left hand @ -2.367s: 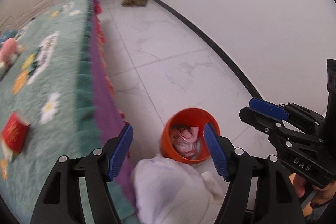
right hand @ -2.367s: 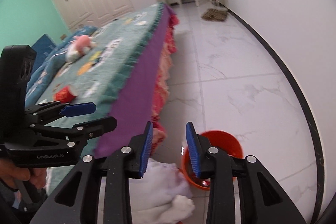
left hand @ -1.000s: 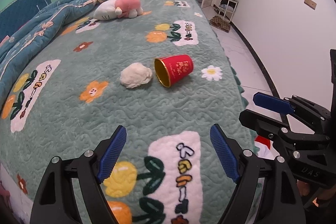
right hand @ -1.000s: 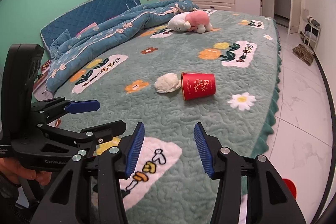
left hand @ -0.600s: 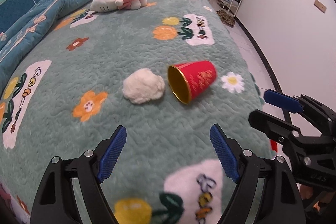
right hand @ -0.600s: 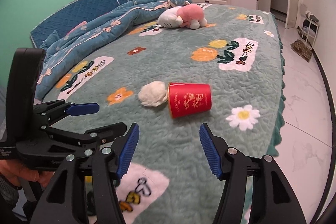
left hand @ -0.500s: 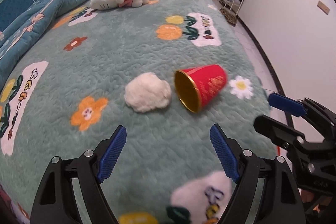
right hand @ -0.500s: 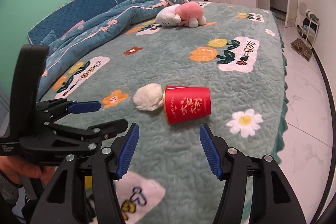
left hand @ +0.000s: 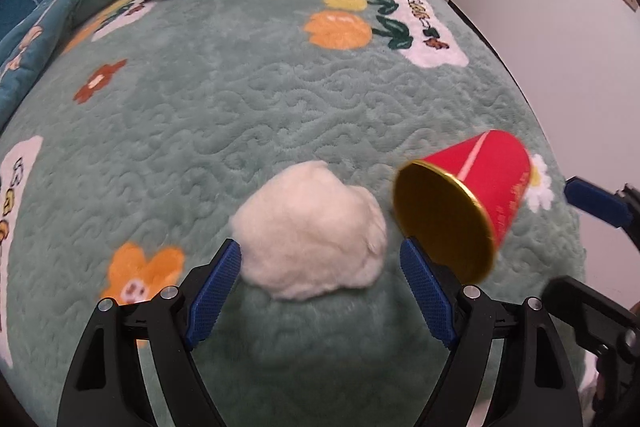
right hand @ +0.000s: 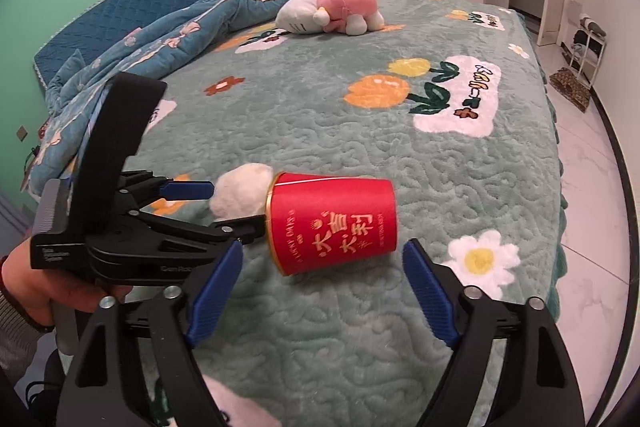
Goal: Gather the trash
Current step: 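Grasp the white cotton ball with the left gripper while the right grasps the red cup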
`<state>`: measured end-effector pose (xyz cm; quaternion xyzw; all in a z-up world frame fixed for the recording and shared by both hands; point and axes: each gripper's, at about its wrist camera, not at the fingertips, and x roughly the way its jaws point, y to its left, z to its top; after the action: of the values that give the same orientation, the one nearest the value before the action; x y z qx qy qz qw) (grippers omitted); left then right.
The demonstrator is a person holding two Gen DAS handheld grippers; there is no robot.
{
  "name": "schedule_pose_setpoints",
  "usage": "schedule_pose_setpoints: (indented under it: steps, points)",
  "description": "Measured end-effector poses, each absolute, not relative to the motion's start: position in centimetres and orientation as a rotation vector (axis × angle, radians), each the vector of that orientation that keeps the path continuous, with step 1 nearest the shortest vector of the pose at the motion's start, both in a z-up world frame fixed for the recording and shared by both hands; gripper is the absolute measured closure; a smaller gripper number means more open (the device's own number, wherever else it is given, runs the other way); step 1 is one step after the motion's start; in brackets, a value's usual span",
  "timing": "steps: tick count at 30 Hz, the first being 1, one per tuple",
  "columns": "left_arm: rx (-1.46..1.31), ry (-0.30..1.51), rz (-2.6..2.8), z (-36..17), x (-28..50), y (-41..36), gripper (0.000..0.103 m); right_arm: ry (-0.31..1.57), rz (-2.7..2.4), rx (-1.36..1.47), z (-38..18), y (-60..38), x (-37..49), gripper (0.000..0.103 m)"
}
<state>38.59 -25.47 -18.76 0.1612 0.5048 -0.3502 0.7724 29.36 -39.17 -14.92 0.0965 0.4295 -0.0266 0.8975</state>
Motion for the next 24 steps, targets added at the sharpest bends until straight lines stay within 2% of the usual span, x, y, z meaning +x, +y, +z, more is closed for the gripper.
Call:
schedule_pose_setpoints:
  steps: [2,3,4,5,7,8,9,10,24]
  points:
    - [0.353,1.087,-0.768,-19.3,38.9,-25.6,0.021,0.893,-0.06,0.196,-15.3,-39.3,29.8,0.016]
    - [0.365,1.082,-0.778,-19.7,38.9,-25.7,0.025,0.895,-0.062,0.193,-15.4,-39.3,29.9,0.016]
    - [0.378,1.079,-0.777,-19.9,39.0,-25.8,0.039,0.896,-0.063,0.191,-15.5,-39.3,30.1,0.015]
    - [0.4,1.075,-0.763,-20.3,39.0,-25.7,0.045,0.897,-0.063,0.19,-15.5,-39.3,30.2,0.015]
    - [0.401,1.079,-0.755,-20.5,39.2,-25.3,0.067,0.899,-0.066,0.182,-15.7,-39.3,30.5,0.011]
    - [0.386,1.087,-0.759,-20.4,39.3,-24.9,0.073,0.898,-0.067,0.177,-15.8,-39.2,30.7,0.01]
    - [0.376,1.093,-0.76,-20.2,39.4,-24.3,0.083,0.9,-0.068,0.174,-16.0,-39.1,30.8,0.009]
    - [0.387,1.088,-0.747,-20.0,39.3,-24.0,0.088,0.902,-0.069,0.172,-16.1,-39.1,31.0,0.008]
    - [0.317,1.103,-0.757,-19.2,39.5,-22.4,0.091,0.942,-0.102,0.142,-18.4,-39.0,34.1,0.007]
